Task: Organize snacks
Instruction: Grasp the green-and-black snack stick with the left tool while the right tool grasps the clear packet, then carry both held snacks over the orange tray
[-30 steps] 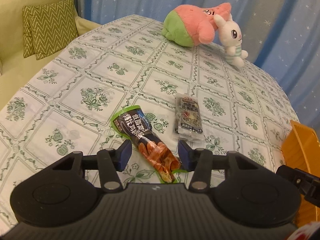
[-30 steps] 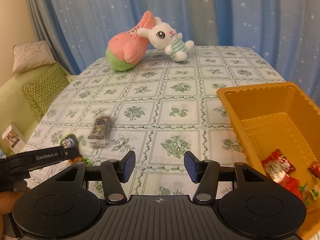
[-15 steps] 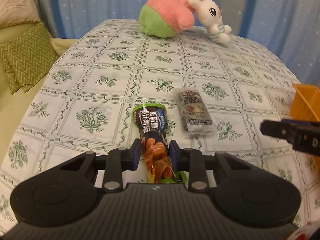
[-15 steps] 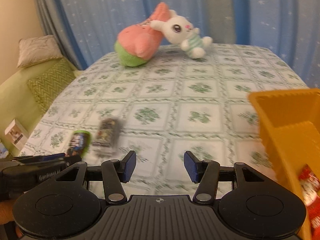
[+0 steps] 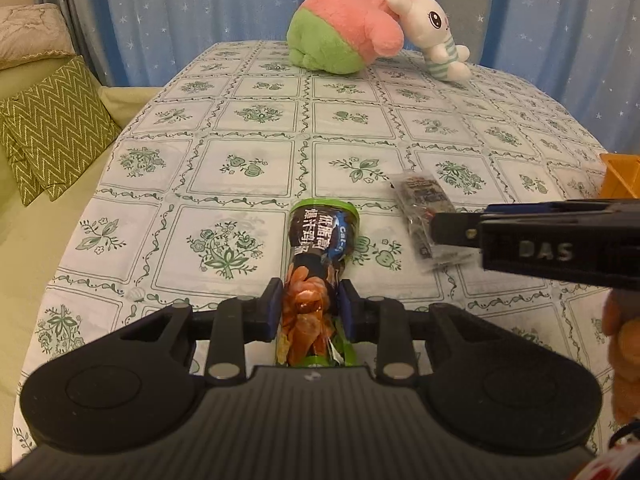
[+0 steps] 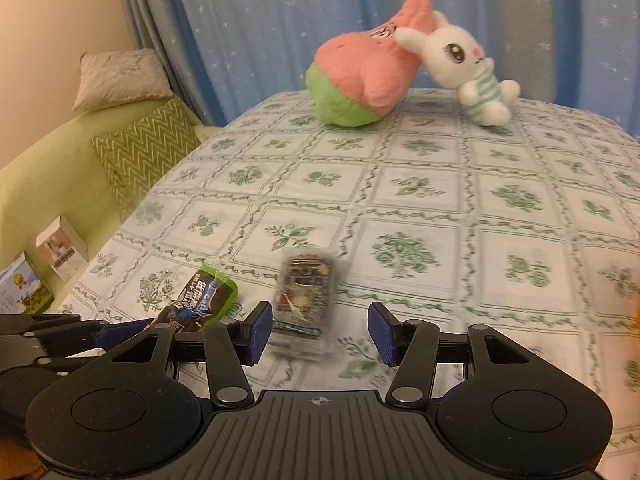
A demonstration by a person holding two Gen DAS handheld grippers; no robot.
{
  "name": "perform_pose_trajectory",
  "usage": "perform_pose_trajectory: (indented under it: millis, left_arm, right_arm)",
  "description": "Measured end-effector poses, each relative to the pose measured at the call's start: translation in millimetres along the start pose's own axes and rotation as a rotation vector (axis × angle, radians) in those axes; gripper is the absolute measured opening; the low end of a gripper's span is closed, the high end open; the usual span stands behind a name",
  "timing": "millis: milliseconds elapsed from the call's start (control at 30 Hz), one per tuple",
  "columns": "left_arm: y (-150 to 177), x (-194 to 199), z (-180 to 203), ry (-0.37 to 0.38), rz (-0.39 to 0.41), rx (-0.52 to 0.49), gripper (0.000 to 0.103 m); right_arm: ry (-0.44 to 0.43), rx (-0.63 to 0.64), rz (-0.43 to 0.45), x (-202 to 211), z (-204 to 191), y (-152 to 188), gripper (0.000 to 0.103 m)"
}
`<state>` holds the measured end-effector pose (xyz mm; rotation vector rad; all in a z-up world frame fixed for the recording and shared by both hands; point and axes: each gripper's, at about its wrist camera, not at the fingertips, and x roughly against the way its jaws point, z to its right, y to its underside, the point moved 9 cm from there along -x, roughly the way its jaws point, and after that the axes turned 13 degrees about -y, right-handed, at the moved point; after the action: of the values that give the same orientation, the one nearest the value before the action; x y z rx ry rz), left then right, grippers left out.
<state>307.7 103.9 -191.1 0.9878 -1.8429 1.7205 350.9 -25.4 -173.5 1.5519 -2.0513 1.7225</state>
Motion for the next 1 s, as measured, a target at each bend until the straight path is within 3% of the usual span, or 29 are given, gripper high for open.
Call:
perform_pose_trajectory:
  millis: [400,433,533,1000]
  left_arm:
    - [-0.2,-0.7,-3.6,-0.011,0.020,-0.002,0.027]
    - [-0.3,-1.1,-3.4,-0.014,0.021,-0.002,0.027]
    - [-1.2,-2.5,-2.4,-0.022,0.025,-0.011,0.027]
    - [-3.3,-4.8,1.5,-0.049,0.034,-0.028,0.027]
  right_arm:
    - [0.037,0.064,-0.047,-40.5,-5.5,-3.6,0.050]
    - [0.050,0.076,-0.048,-40.8,-5.2,-3.0,0.043]
    - [0.056,0.093,-0.053,-39.9,-4.5,-1.5,0.039]
    - [0.076,0.049,-0.042,-10.3,9.3,13.4,0.038]
